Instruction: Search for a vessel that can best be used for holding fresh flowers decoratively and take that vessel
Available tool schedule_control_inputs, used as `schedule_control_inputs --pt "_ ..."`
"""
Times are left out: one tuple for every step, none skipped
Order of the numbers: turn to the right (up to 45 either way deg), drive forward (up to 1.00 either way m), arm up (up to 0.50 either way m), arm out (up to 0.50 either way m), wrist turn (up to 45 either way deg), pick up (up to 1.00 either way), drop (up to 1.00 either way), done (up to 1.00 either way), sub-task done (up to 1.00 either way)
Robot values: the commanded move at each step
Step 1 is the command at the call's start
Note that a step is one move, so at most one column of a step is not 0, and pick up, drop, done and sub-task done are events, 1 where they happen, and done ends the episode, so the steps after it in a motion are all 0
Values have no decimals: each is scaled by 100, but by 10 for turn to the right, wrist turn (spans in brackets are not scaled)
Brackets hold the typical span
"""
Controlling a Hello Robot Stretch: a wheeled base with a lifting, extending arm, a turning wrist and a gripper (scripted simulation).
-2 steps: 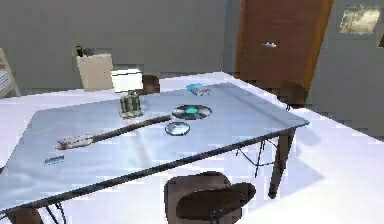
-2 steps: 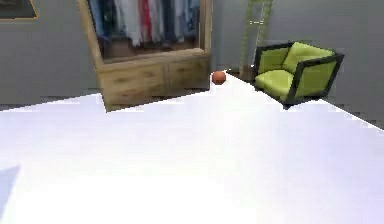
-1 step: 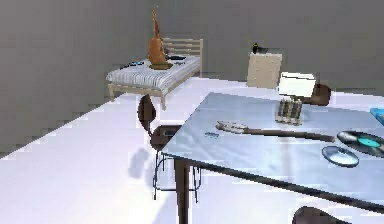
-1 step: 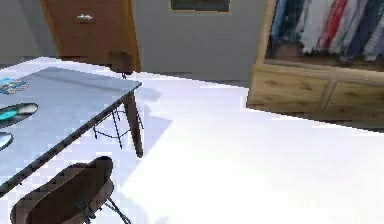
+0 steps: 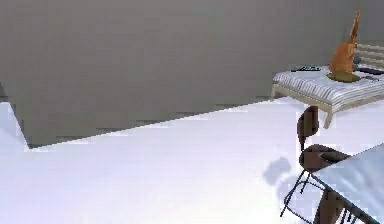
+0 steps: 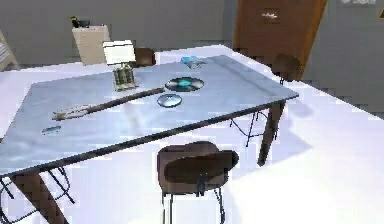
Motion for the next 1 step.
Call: schedule_control_inputs --pt "450 0 0 0 0 0 0 0 0"
